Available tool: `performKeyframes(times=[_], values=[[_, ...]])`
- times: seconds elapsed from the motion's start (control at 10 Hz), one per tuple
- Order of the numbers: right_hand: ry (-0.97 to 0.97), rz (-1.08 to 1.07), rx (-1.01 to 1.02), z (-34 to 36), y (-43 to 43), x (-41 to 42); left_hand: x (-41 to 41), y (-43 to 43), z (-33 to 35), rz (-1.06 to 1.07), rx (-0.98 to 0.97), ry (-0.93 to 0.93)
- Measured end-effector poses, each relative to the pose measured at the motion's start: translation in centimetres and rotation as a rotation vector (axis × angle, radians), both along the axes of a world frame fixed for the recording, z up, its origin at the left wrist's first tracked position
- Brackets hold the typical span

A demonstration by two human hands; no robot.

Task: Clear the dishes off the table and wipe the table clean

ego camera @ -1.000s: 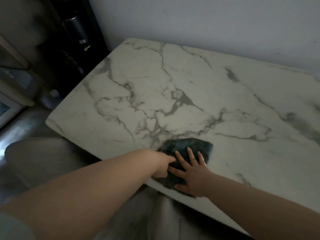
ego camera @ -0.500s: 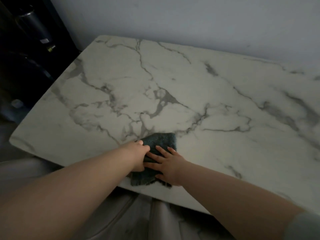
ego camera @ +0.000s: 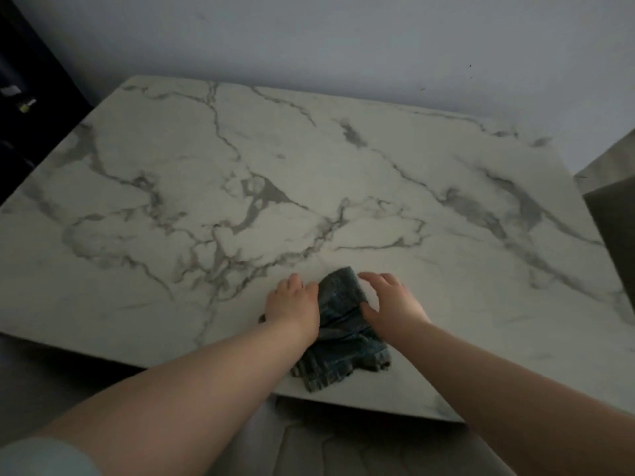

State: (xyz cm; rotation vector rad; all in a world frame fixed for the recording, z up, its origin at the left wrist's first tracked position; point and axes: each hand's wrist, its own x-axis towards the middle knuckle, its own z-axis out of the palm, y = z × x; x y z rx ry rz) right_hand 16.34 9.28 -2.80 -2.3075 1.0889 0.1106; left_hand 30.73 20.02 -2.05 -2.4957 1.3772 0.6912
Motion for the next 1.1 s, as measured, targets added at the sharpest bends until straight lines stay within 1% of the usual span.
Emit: performKeyframes(times=[0.1, 0.2, 0.3, 0.4, 0.5, 0.6, 0.7, 0.8, 0.9, 1.0, 1.1], values=[[0.033, -0.078, 0.104, -0.7, -0.5, 1.2, -0.8, -0.9, 1.0, -0.084, -0.076, 0.003], [0.000, 0.061, 0.061, -0.2, -0.8, 1.8, -1.1, -1.3, 2.4, -0.173, -0.222, 0.143], [0.010, 0.141, 0.041, 1.2, -1.6, 1.6, -0.4, -1.7, 4.0, -0.128, -0.284, 0.197], [0.000, 0.129, 0.182, 3.3, -2.5, 0.9, 1.2, -2.4, 5.7, 0.082, -0.172, 0.254], [-0.078, 0.132, 0.335, 5.6, -3.1, -0.3, 2.1, -2.5, 8.1, 0.031, -0.015, 0.264], [-0.164, 0.113, 0.477, 7.9, -3.1, -2.4, 2.3, -2.1, 10.6, -0.091, 0.018, 0.347], [-0.195, 0.144, 0.589, 9.6, -2.9, -4.5, 2.6, -1.7, 12.1, -0.092, 0.091, 0.573], [-0.192, 0.071, 0.688, 9.5, -3.3, -5.6, 3.2, -2.2, 12.2, -0.070, 0.140, 0.663], [-0.138, -0.077, 0.661, 7.5, -3.9, -5.2, 3.3, -3.7, 10.1, -0.039, 0.169, 0.605], [-0.027, -0.159, 0.543, 4.7, -3.6, -4.4, 2.0, -4.7, 6.6, -0.022, 0.192, 0.453], [0.132, -0.142, 0.225, 4.0, -3.7, -4.3, 0.4, -4.7, 3.8, 0.029, 0.060, 0.242]])
